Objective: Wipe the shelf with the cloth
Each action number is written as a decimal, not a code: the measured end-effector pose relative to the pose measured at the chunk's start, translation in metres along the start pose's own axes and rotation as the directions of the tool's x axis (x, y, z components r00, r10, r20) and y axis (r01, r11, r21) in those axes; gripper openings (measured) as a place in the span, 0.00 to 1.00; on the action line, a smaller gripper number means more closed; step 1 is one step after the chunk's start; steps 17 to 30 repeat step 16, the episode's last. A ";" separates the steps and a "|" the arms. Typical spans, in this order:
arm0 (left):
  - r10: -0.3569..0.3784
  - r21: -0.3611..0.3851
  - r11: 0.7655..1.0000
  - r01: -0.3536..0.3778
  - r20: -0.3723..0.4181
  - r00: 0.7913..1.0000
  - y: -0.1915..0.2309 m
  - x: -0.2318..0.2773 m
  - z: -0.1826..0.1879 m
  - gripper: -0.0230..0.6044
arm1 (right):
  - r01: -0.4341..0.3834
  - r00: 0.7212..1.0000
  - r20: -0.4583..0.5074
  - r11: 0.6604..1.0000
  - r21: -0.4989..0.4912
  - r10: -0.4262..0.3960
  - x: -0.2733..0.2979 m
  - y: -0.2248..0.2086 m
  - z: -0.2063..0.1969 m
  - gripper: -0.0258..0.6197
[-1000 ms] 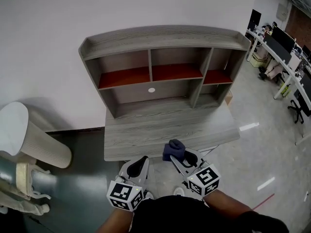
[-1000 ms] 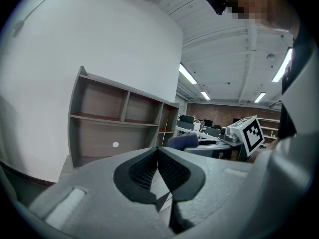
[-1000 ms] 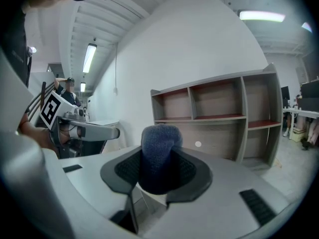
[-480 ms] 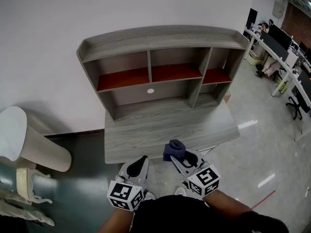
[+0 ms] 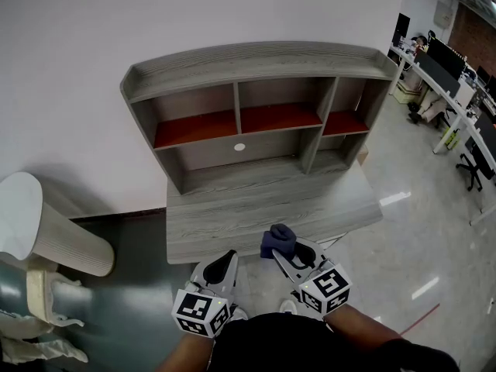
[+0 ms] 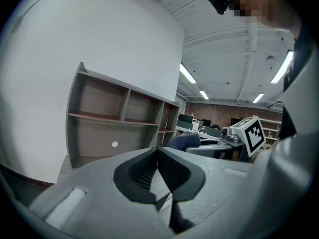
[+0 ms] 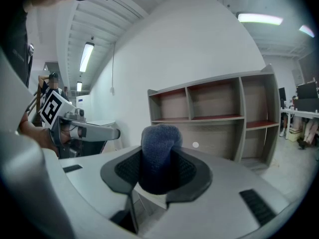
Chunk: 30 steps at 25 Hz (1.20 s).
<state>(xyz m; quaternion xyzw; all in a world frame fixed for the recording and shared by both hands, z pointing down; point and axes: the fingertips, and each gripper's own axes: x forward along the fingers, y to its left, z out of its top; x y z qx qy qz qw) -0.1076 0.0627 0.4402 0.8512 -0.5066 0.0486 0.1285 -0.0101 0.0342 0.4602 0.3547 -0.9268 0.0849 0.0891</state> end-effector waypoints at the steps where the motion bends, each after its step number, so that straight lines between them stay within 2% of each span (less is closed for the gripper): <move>1: -0.001 0.000 1.000 0.001 -0.001 1.000 0.000 0.001 0.000 0.05 | 0.000 1.000 0.001 1.000 0.002 0.000 0.000 0.000 0.000 0.26; 30: -0.021 0.006 1.000 0.021 -0.003 1.000 -0.006 0.010 0.002 0.05 | 0.018 1.000 0.003 1.000 -0.006 -0.018 -0.004 -0.007 0.000 0.26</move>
